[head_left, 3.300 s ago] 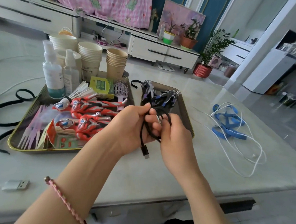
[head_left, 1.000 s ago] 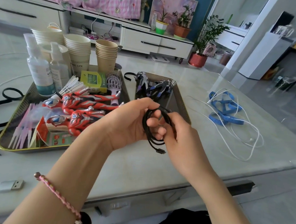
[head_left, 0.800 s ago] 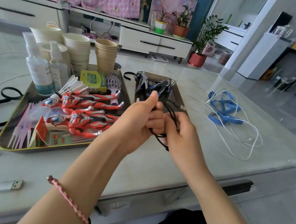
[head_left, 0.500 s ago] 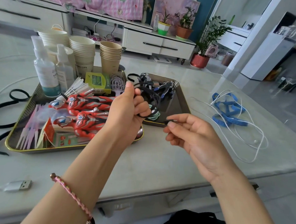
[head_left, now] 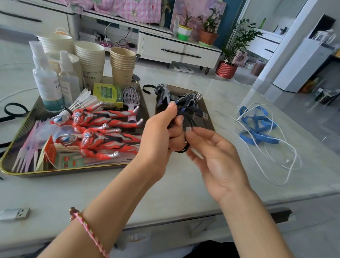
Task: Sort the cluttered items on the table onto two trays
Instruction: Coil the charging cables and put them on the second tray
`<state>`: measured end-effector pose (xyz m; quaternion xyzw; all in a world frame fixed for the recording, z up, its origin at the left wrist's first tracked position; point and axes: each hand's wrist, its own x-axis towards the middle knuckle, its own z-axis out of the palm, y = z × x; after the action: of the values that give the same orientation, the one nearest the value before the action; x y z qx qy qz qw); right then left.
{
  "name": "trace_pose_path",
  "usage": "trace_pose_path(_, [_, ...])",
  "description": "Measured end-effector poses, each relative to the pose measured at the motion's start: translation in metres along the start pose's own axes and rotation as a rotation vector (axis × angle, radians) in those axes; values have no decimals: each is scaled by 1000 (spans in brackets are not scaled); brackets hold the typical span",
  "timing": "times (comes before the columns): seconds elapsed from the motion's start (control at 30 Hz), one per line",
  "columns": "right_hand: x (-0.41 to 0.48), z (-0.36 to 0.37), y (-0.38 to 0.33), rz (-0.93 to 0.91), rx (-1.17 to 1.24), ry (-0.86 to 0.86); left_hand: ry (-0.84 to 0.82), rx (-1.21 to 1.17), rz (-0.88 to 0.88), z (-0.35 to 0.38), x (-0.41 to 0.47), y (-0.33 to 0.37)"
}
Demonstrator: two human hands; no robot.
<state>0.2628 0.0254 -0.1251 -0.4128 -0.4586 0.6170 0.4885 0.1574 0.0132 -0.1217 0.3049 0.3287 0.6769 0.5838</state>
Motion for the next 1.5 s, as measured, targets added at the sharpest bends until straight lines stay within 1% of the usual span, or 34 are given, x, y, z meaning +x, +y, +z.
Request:
trace_pose_path(0.07, [1,0,-2,129,161,-33,-8,8,-18,-1,-1,0])
trace_pose_path(0.1, [1,-1,-3,155,167,-51,-12,16,-32,0,-2,0])
trace_pose_path(0.13, [1,-2,-3,163,120,-79,-14,33,-47,0,-2,0])
trace_pose_path(0.23, [0,-4,-7,153,-151,-136,-9,122,-109,2,-2,0])
trace_pose_path(0.3, [2,-8,-12,169,-205,-138,-15,129,-139,2,-2,1])
trace_pose_path(0.37, [4,-15,-17,223,-118,-153,-32,63,-163,1,-1,3])
trace_pose_path(0.43, [6,-18,-22,289,31,-191,-51,-74,-199,-1,0,5])
trace_pose_path(0.53, [10,-21,-26,396,380,-268,-68,-404,-271,-5,3,8])
trace_pose_path(0.57, [10,-20,-26,416,477,-291,-66,-503,-290,-7,4,9])
trace_pose_path(0.6, [10,-19,-26,416,522,-310,-68,-571,-303,-8,5,10])
trace_pose_path(0.63, [9,-17,-25,402,510,-324,-71,-611,-312,-10,5,11])
trace_pose_path(0.7, [7,-14,-22,352,411,-336,-83,-639,-326,-11,4,11])
trace_pose_path(0.77, [5,-10,-18,322,305,-295,-90,-638,-343,-11,4,11])
trace_pose_path(0.8, [5,-9,-16,314,268,-247,-87,-620,-344,-11,5,10])
trace_pose_path(0.9, [7,-9,-13,324,291,-90,-95,-470,-298,-10,4,13])
trace_pose_path(1.0, [10,-12,-17,285,335,-18,-124,-391,-269,-6,3,17])
trace_pose_path(1.03, [10,-14,-20,251,307,-25,-127,-404,-273,-5,3,17])
trace_pose_path(1.1, [9,-17,-26,190,214,-112,-148,-427,-299,-6,3,18])
trace_pose_path(1.17, [8,-19,-29,150,144,-208,-187,-384,-330,-6,3,17])
trace_pose_path(1.23, [8,-20,-29,131,112,-233,-204,-337,-348,-6,2,18])
trace_pose_path(1.37, [7,-19,-30,86,3,-203,-181,-280,-362,-9,3,21])
trace_pose_path(1.5, [6,-20,-27,-14,-224,-94,-95,-112,-365,-11,5,19])
